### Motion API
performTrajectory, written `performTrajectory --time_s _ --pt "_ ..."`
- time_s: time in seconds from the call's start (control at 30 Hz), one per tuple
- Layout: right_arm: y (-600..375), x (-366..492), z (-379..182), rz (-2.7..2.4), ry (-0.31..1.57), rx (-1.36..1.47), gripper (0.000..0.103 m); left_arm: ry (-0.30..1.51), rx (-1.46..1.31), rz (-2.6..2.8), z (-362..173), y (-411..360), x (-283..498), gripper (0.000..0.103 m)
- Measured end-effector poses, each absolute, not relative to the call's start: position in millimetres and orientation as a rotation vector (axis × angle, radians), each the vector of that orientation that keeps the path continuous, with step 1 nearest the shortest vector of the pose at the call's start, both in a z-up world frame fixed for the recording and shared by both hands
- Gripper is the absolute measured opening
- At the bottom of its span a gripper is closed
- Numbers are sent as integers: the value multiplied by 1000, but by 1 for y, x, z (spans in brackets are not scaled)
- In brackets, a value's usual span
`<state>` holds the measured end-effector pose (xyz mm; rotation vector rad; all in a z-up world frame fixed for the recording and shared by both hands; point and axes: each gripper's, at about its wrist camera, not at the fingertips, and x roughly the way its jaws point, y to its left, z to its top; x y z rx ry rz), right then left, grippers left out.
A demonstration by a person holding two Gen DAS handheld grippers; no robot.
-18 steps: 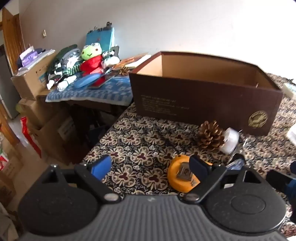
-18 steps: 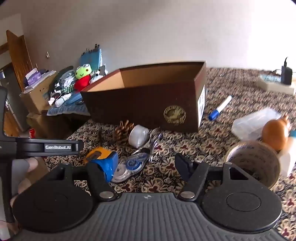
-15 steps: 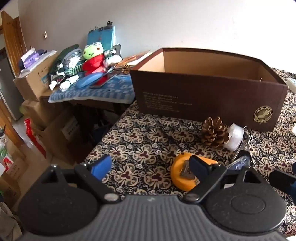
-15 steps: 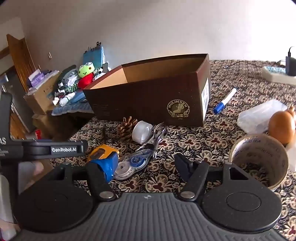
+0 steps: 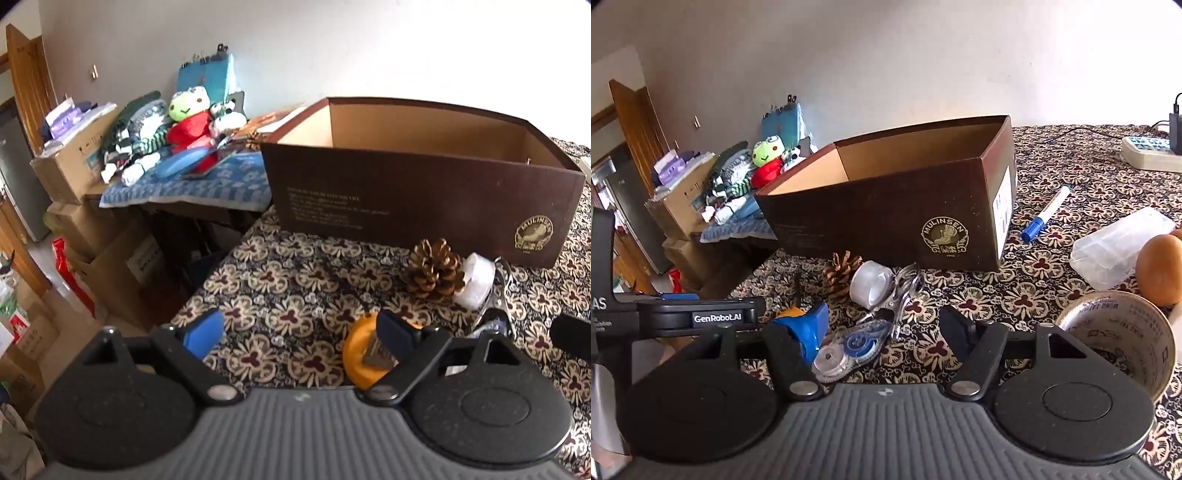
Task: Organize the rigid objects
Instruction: 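Move the left gripper down toward the orange tape measure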
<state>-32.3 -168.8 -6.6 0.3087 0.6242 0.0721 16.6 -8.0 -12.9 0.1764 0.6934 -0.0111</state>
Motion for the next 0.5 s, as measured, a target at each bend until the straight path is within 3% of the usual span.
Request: performTrajectory --time_s 0.5 --pt "-193 -2 -4 116 622 365 47 624 226 -61 -6 -30 64 93"
